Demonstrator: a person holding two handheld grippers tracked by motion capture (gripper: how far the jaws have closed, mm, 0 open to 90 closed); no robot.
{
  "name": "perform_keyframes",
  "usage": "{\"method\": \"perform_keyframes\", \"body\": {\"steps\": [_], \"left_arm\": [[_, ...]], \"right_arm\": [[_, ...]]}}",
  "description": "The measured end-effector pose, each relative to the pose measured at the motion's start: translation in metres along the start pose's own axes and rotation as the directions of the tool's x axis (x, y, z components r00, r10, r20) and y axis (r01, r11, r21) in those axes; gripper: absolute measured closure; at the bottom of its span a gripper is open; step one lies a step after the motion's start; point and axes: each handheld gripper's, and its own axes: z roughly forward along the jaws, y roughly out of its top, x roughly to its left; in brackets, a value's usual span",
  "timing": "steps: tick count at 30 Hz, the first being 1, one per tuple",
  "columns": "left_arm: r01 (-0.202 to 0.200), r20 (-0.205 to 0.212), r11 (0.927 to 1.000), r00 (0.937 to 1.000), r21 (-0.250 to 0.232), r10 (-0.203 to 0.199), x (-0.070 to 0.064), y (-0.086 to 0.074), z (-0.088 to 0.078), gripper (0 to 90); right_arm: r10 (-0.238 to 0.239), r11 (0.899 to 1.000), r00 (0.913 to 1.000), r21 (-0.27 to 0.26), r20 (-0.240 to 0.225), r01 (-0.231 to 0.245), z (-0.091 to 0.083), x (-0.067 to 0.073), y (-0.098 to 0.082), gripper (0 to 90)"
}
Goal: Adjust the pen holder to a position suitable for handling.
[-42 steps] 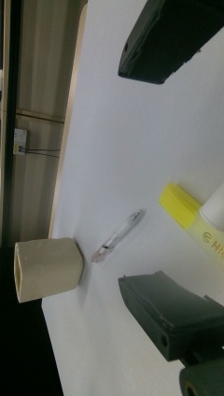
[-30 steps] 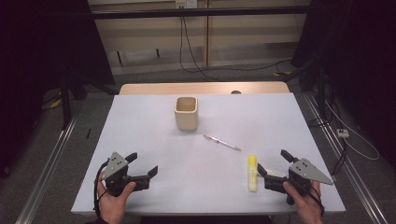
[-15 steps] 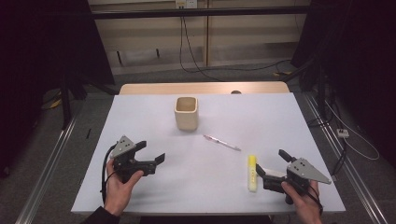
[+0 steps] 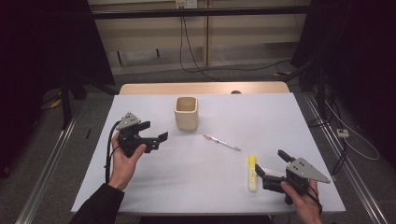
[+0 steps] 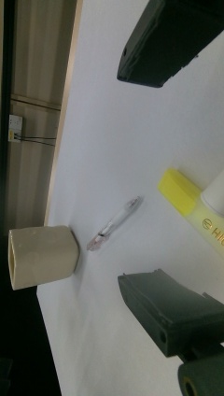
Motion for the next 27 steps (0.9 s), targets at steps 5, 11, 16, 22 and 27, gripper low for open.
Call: {"method": "perform_keyframes", "body": {"steps": [5,11,16,22,27], "left_arm": [[-0.039,0.030,0.9992,0.9988,-0.001,0.039,0.006,0.014,0.018,9.2],[-0.062,0.028,0.9980,0.9977,0.015,0.062,0.016,0.039,0.041,10.1],[-0.081,0.021,0.9964,0.9965,0.024,0.081,0.022,0.053,0.058,14.2],[-0.080,0.038,0.9962,0.9961,0.034,0.079,0.033,0.068,0.084,23.5],[-0.121,0.058,0.9886,0.9916,0.091,0.116,0.046,0.080,0.114,34.9]], "right_arm": [[-0.003,1.000,1.0000,0.002,-0.002,0.003,0.000,0.001,0.001,3.3],[-0.010,1.000,0.9999,0.002,-0.007,0.010,0.000,0.003,0.001,3.3],[-0.008,1.000,0.9999,0.001,-0.011,0.008,0.001,0.003,0.001,3.4],[0.024,1.000,0.9994,-0.004,-0.023,-0.024,0.001,0.002,-0.001,3.6],[0.041,0.999,0.9981,0.006,-0.046,-0.041,0.009,0.000,-0.003,3.8]]}}
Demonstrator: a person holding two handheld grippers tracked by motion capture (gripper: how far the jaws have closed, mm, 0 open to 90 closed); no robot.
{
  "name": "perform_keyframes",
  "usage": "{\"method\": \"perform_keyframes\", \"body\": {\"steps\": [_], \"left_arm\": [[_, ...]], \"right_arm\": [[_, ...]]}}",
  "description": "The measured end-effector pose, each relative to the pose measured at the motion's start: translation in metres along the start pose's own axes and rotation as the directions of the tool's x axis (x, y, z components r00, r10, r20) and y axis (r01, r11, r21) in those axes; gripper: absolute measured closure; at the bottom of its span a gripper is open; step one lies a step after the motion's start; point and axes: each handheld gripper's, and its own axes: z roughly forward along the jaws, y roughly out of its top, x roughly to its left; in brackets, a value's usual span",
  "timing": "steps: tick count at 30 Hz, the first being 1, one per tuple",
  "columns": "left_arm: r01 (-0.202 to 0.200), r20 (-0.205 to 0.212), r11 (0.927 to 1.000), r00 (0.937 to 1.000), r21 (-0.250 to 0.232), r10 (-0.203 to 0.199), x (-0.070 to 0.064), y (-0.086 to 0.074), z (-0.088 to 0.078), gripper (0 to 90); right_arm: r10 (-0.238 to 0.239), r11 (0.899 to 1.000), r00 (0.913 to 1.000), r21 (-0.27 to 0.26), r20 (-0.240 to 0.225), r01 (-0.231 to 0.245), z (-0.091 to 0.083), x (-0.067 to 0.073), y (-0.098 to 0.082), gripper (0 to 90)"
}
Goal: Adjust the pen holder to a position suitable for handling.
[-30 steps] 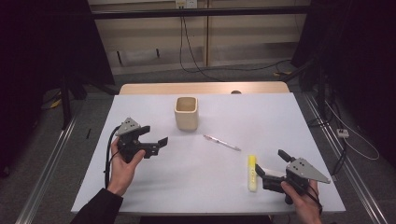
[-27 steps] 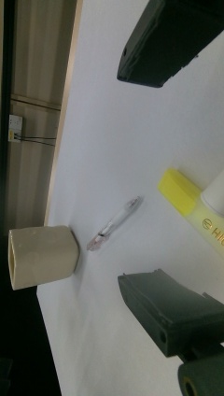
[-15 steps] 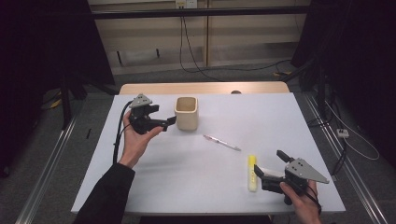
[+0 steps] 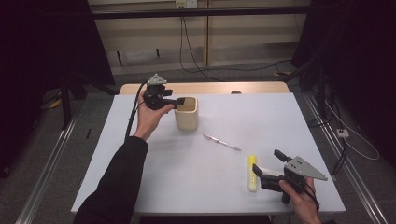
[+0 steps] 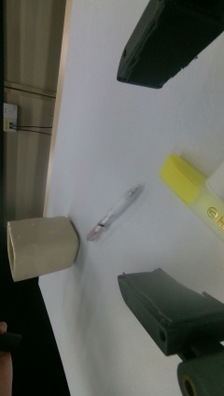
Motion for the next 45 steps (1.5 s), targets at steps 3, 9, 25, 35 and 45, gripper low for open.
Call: {"method": "perform_keyframes", "body": {"steps": [3,9,25,35,45], "left_arm": [[0.015,0.025,0.9995,0.9996,0.027,-0.016,0.005,-0.001,0.012,40.5],[0.014,0.021,0.9983,0.9997,0.057,-0.016,0.003,-0.004,0.019,46.6],[0.025,0.011,0.9901,0.9996,0.138,-0.027,0.013,-0.008,0.034,64.7],[-0.003,0.012,0.9873,0.9999,0.159,0.002,0.014,-0.005,0.040,69.2],[-0.019,0.009,0.9848,0.9998,0.173,0.018,0.014,-0.003,0.038,70.7]], "right_arm": [[0.007,1.000,1.0000,0.009,-0.007,-0.007,0.004,0.000,0.000,3.9],[-0.019,1.000,0.9998,0.008,-0.006,0.019,0.003,0.003,0.001,3.9],[-0.038,0.999,0.9993,0.011,-0.005,0.038,0.003,0.006,0.003,3.9],[-0.033,0.999,0.9994,0.008,-0.006,0.033,0.002,0.005,0.002,3.9],[-0.035,0.999,0.9994,0.011,-0.003,0.035,0.001,0.005,0.002,3.9]]}}
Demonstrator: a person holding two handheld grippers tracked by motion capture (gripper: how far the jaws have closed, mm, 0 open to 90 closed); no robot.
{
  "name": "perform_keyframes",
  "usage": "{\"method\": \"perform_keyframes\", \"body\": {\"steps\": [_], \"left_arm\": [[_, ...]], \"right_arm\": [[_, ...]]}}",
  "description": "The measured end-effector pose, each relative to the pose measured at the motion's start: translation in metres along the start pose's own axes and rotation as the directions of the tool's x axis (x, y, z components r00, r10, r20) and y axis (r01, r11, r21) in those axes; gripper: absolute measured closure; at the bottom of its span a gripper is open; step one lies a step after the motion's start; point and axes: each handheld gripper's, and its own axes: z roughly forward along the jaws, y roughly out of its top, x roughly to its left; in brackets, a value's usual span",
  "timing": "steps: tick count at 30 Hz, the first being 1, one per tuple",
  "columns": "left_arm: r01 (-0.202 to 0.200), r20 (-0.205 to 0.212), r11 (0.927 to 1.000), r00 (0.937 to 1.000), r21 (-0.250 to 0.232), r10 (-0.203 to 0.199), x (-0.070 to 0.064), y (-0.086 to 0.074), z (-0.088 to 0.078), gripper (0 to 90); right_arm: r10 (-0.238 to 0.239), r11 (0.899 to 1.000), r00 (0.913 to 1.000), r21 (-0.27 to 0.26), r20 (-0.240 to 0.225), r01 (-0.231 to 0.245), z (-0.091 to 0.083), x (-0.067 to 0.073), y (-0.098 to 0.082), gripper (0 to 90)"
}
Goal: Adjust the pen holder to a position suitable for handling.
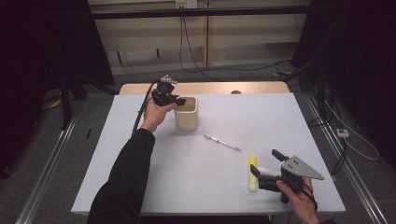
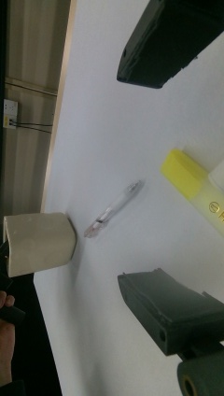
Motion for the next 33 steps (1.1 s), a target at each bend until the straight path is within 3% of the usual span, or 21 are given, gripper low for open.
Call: {"method": "perform_keyframes", "body": {"steps": [11,18,33], "left_arm": [[0.032,-0.014,0.9990,0.9994,-0.031,-0.032,-0.002,0.000,-0.003,70.1],[0.048,-0.006,0.9986,0.9988,-0.021,-0.048,-0.003,0.001,-0.008,69.9],[0.058,0.016,0.9974,0.9983,-0.043,-0.057,-0.018,0.005,-0.037,69.9]], "right_arm": [[0.001,1.000,1.0000,0.000,0.002,-0.001,-0.001,-0.001,0.000,3.9],[0.005,1.000,1.0000,0.000,0.006,-0.005,-0.001,-0.001,0.000,3.9],[0.004,1.000,0.9999,-0.005,0.009,-0.004,-0.002,0.000,0.000,3.9]]}}
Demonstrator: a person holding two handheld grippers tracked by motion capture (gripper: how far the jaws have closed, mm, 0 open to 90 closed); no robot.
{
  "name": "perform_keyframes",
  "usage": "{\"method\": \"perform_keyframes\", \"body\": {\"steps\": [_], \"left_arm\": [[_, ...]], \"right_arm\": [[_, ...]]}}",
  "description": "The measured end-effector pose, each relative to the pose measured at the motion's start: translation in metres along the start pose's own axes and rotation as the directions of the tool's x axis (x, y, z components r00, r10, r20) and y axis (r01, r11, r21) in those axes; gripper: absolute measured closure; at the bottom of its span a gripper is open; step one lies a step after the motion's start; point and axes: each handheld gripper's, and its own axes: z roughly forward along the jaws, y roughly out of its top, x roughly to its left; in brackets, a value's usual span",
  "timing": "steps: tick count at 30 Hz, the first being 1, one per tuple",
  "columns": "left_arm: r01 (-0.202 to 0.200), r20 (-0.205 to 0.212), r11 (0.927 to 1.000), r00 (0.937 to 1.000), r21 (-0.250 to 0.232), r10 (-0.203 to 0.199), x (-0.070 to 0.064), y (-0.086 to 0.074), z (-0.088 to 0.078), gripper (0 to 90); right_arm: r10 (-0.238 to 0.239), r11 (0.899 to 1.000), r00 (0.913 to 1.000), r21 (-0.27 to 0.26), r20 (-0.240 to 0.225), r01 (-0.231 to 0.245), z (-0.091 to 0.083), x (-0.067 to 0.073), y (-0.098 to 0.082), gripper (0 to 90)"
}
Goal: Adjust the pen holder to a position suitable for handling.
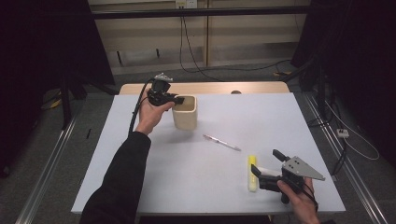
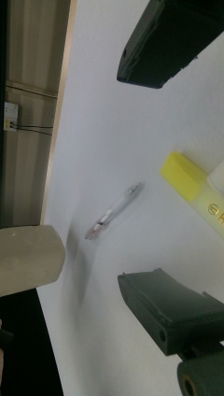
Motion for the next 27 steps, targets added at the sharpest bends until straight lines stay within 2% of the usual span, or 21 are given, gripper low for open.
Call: {"method": "perform_keyframes", "body": {"steps": [3,10,14,16,18,27], "left_arm": [[-0.001,-0.021,0.9999,0.9998,0.013,0.001,-0.006,0.000,-0.007,69.9],[-0.008,-0.032,0.9999,0.9994,0.010,0.009,-0.015,-0.004,-0.024,69.8],[0.003,-0.030,1.0000,0.9995,0.001,-0.003,-0.021,-0.007,-0.034,69.6],[-0.014,-0.026,0.9999,0.9996,-0.001,0.014,-0.024,-0.008,-0.039,69.4],[-0.002,-0.024,1.0000,0.9997,0.001,0.002,-0.028,-0.009,-0.041,69.0],[-0.034,-0.020,0.9988,0.9992,0.033,0.035,-0.039,-0.019,-0.051,69.5]], "right_arm": [[-0.001,1.000,1.0000,0.001,0.004,0.001,0.000,0.000,0.000,3.9],[-0.007,1.000,1.0000,0.001,0.005,0.007,0.000,0.000,0.000,3.8],[-0.005,1.000,1.0000,0.000,0.006,0.005,0.000,0.000,0.000,3.8],[-0.006,1.000,1.0000,0.003,0.008,0.006,-0.001,0.000,0.000,3.8],[-0.005,1.000,1.0000,0.003,0.008,0.005,0.000,0.000,0.000,3.9],[-0.005,1.000,0.9999,0.003,0.011,0.005,0.000,0.000,0.000,3.8]]}}
